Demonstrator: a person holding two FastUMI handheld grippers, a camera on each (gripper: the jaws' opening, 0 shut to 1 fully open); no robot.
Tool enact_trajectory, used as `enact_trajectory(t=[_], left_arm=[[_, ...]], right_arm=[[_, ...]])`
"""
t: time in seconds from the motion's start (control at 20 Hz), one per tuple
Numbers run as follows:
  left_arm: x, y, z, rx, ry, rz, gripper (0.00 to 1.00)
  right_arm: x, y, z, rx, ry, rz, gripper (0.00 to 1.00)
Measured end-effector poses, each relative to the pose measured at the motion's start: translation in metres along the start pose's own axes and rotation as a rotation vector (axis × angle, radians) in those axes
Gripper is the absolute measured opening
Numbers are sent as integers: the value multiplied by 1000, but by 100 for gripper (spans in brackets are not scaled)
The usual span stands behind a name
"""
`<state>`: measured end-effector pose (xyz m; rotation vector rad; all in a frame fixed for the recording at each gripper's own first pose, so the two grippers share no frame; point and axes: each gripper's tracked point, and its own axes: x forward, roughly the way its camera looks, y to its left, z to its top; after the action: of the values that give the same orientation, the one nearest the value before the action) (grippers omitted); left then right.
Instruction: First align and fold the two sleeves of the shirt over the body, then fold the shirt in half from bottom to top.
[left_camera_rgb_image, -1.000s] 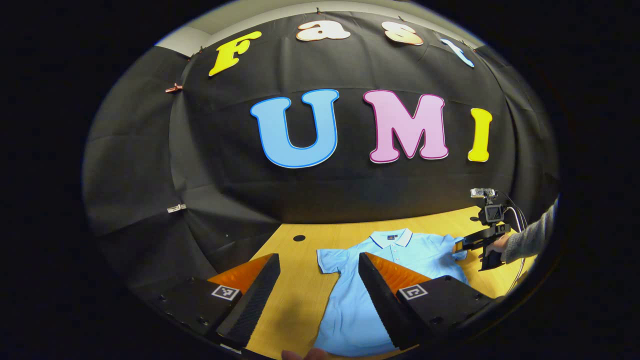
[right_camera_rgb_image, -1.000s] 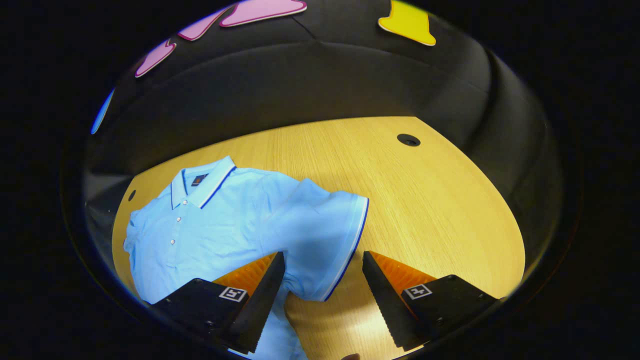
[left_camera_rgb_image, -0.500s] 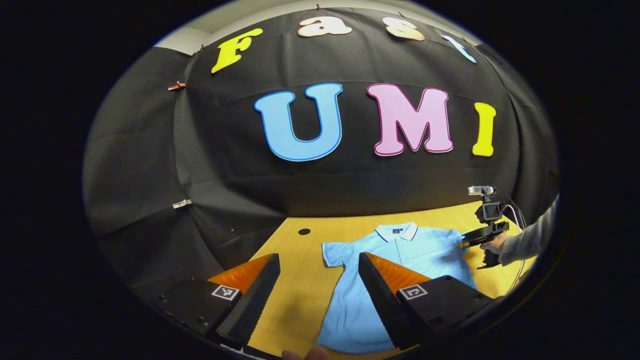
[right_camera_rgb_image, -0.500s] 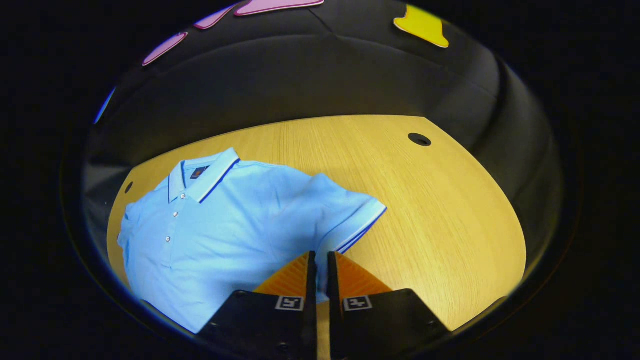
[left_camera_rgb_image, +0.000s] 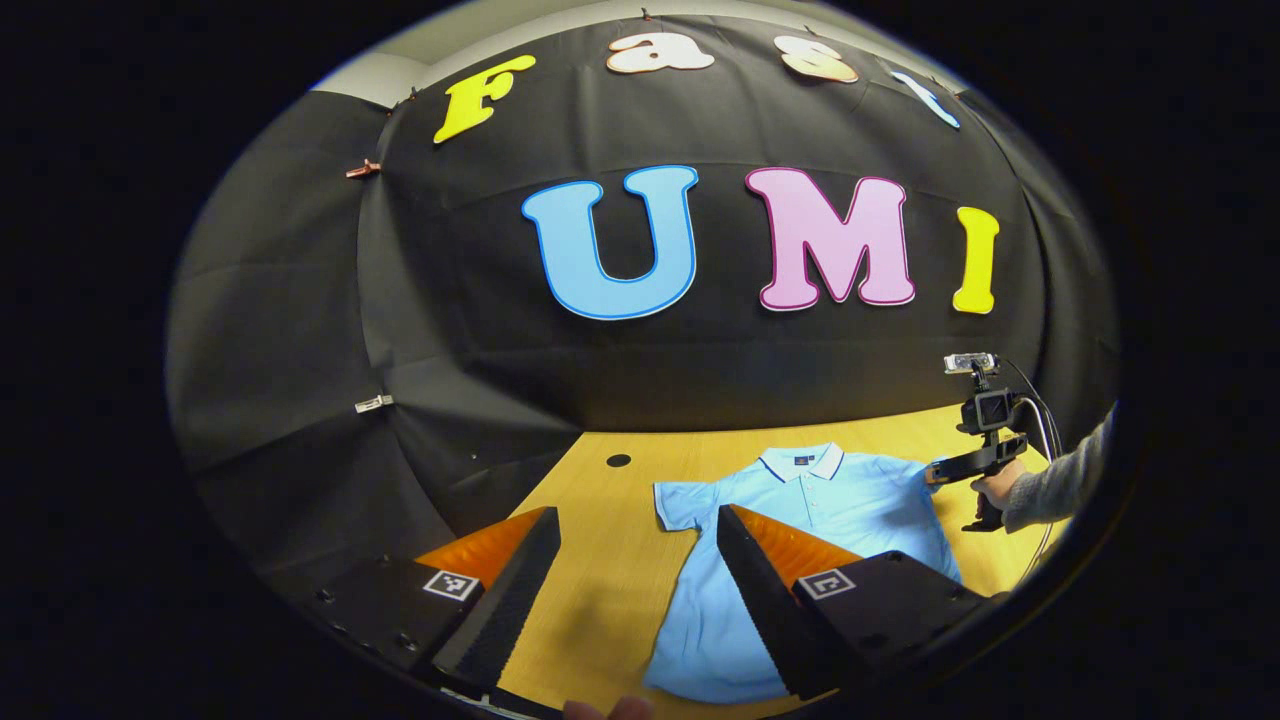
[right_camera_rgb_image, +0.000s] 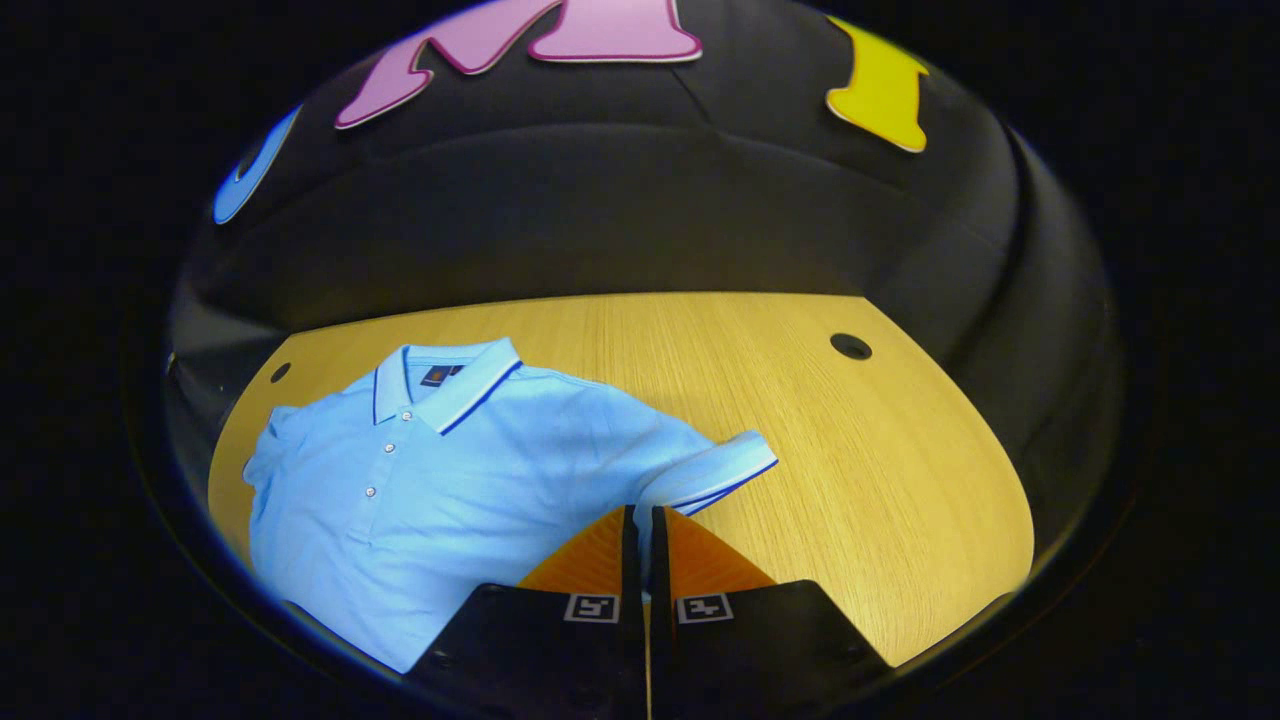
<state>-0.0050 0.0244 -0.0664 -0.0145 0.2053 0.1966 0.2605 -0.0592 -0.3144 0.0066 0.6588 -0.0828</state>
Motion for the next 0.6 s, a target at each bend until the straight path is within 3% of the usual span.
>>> enact_trajectory(t=[0.3,0.6], left_arm=[[-1,1,-2,-9,1,-4,100],[-7,5,-4,-13,1,12,100]], right_arm=[[-20,70,30,-169,-79,142,6],[-34,161,7,-309,-51,336,6]])
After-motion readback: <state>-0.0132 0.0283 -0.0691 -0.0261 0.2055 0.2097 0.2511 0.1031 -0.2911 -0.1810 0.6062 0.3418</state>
